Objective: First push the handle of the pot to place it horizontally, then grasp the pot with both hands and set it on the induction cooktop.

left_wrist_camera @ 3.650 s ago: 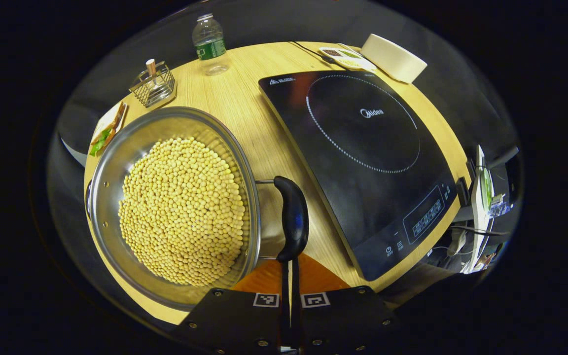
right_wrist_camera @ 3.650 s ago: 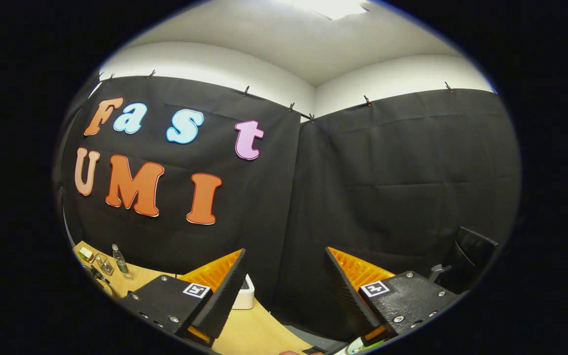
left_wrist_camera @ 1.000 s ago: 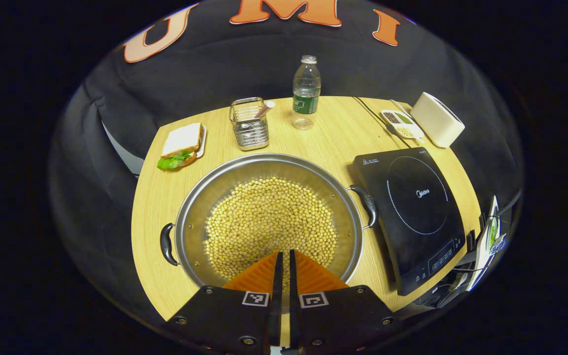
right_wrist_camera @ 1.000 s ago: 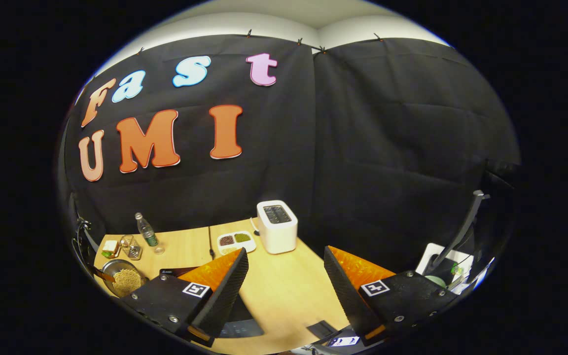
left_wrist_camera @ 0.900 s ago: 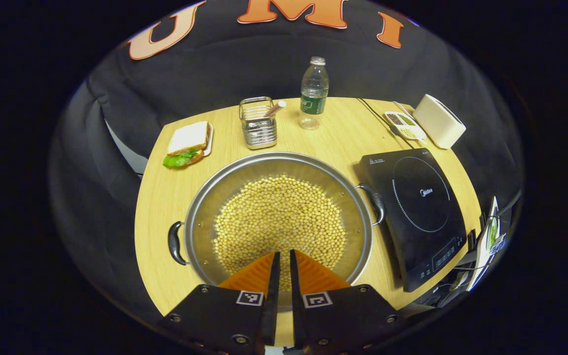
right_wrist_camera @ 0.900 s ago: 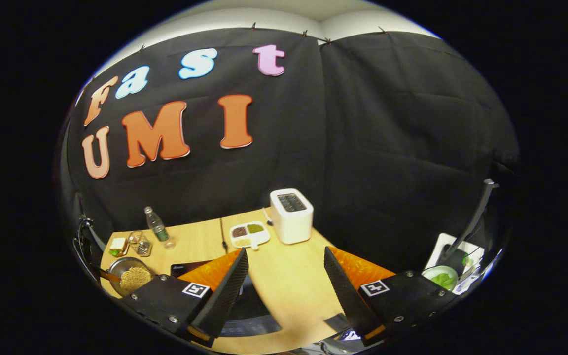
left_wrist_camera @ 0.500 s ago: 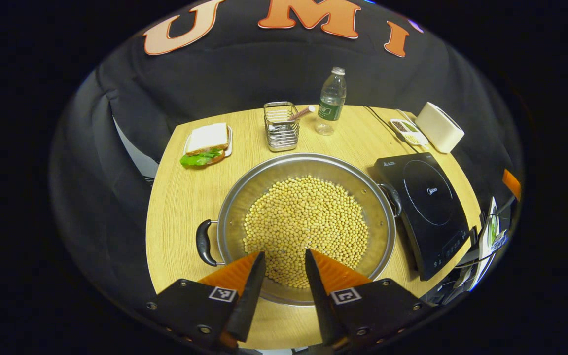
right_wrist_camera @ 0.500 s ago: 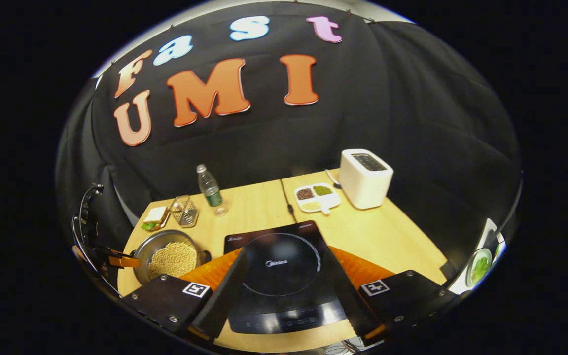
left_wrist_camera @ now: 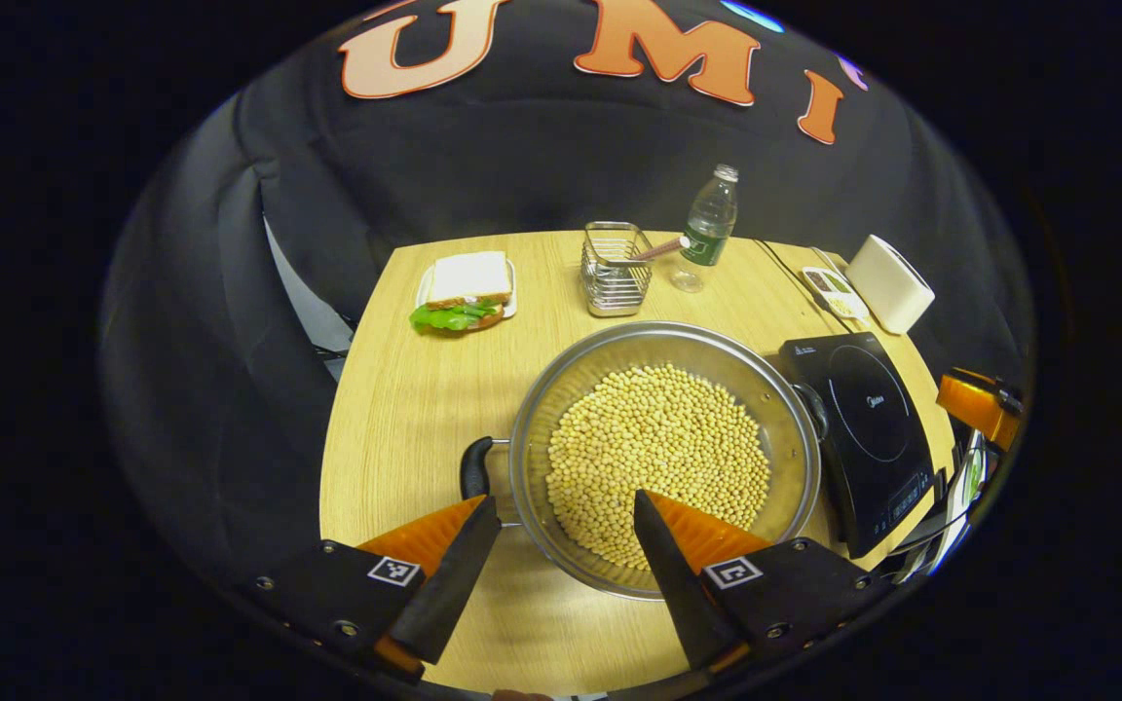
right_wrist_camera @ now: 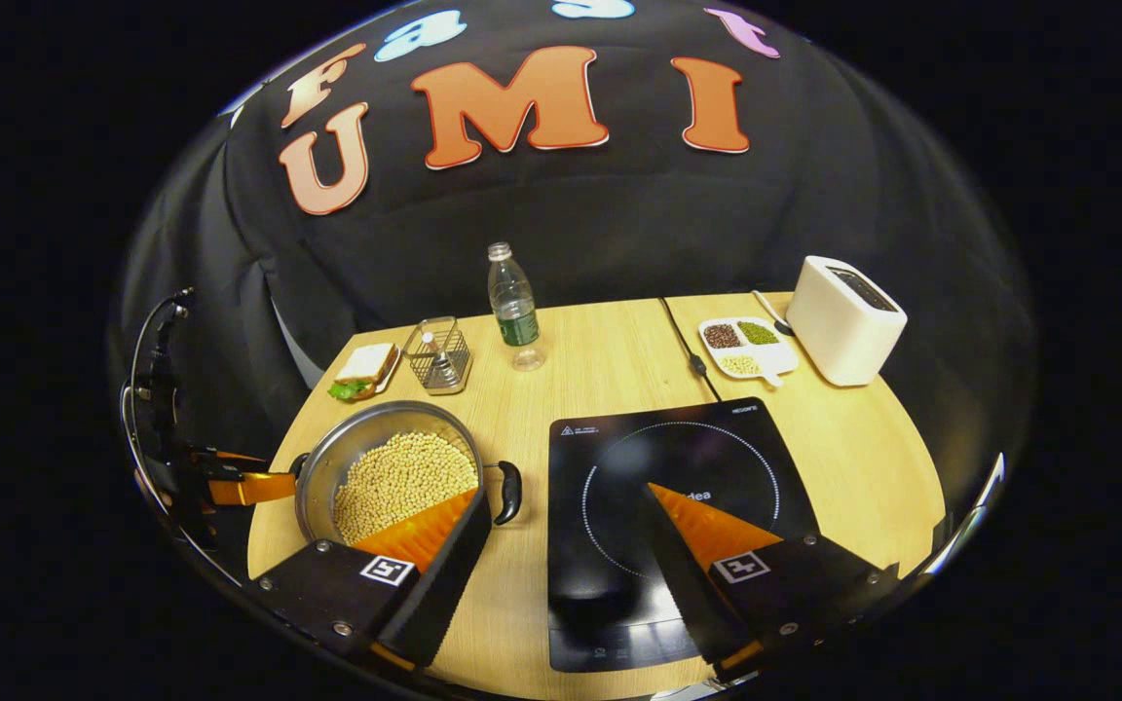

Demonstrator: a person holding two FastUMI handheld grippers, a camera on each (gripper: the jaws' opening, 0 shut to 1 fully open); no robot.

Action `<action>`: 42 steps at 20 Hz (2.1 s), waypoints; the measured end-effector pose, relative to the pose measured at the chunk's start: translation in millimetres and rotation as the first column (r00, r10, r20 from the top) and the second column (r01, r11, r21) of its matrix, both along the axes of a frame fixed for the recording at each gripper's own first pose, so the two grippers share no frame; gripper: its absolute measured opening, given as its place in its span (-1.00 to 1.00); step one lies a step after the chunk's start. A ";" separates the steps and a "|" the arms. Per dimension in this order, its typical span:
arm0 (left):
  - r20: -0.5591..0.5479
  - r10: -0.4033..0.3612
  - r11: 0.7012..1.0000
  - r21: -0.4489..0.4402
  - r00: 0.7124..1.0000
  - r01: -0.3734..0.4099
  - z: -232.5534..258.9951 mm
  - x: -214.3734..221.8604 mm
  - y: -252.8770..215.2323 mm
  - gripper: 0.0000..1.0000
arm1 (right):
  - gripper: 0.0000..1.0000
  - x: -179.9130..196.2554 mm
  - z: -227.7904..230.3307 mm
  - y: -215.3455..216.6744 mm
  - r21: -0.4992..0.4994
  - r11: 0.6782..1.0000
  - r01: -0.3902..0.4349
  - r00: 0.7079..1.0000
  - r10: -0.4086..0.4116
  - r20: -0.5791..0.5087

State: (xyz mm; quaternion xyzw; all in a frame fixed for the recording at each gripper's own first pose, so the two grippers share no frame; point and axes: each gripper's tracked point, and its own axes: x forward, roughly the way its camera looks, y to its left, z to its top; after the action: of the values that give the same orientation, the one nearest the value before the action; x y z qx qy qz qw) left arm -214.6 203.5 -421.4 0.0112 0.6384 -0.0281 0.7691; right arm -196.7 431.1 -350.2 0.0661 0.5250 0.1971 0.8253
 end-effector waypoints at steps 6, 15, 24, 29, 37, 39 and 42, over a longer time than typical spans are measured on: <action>-0.005 0.018 0.999 -0.039 1.000 -0.018 -10.3 2.9 6.7 0.80 | 0.92 -7.1 -19.1 14.8 -0.028 0.999 -0.026 0.998 0.024 -0.052; -0.059 0.052 0.997 -0.053 0.997 -0.055 -30.5 -6.3 21.8 0.80 | 0.91 -15.3 -39.4 40.3 -0.039 0.996 -0.076 0.992 0.072 -0.109; -0.067 0.103 0.994 -0.019 0.992 -0.105 -53.2 -12.2 44.0 0.80 | 0.91 -25.7 -69.2 78.4 -0.048 0.985 -0.165 0.973 0.155 -0.171; -0.052 0.138 0.990 0.020 0.989 -0.137 -70.2 -10.1 50.2 0.81 | 0.91 -27.1 -89.7 92.9 -0.043 0.980 -0.192 0.960 0.179 -0.216; -0.070 0.136 0.990 0.047 0.988 -0.133 -98.1 -13.3 54.1 0.84 | 0.85 -23.2 -110.2 107.2 -0.025 0.982 -0.188 0.954 0.177 -0.243; -0.063 0.132 0.990 0.056 0.989 -0.129 -102.6 -10.6 54.3 0.83 | 0.83 -26.9 -115.2 109.2 -0.029 0.981 -0.192 0.949 0.179 -0.259; -0.067 0.133 0.991 0.038 0.989 -0.130 -108.6 -10.9 48.8 0.75 | 0.82 -27.9 -120.7 113.9 -0.028 0.981 -0.193 0.948 0.179 -0.263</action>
State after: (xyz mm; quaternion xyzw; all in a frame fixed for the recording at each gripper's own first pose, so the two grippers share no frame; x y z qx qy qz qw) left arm -225.5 252.2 -530.0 -0.0190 0.6644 0.0331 0.7464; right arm -224.6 545.0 -470.9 0.0197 0.6374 0.2496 0.7287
